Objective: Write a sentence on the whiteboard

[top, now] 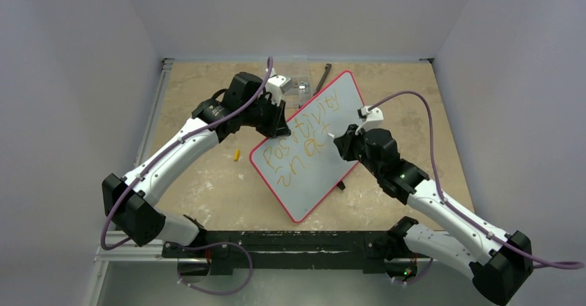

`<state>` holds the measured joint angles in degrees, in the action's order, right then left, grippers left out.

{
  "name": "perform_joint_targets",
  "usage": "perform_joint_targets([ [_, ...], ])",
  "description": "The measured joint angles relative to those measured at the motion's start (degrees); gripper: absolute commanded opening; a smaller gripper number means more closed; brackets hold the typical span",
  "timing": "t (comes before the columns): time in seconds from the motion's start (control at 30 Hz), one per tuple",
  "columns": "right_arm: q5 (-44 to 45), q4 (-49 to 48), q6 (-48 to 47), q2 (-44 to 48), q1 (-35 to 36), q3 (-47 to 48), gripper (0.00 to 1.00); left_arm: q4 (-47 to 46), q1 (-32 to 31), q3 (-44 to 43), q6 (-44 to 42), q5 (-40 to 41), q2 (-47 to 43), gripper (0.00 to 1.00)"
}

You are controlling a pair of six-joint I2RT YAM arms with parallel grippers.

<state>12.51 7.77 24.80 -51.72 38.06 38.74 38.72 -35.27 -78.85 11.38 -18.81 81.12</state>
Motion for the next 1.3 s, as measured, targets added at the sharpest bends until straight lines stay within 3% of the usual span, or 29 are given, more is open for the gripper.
perform_joint_targets([
  [0.63,3.63,3.91,3.08,-0.17,-0.15,-0.35,0.0,0.04,0.0,0.0,0.0,0.07,-0.04,0.0],
  [1.03,7.65,6.08,0.66,-5.66,-0.22,6.86,0.0,0.04,-0.04,0.0,0.02,0.09,-0.17,0.0],
  [1.3,7.54,7.54,0.2,-3.91,-0.22,7.56,0.0,0.13,-0.17,0.0,0.0,-0.04,-0.52,0.0],
])
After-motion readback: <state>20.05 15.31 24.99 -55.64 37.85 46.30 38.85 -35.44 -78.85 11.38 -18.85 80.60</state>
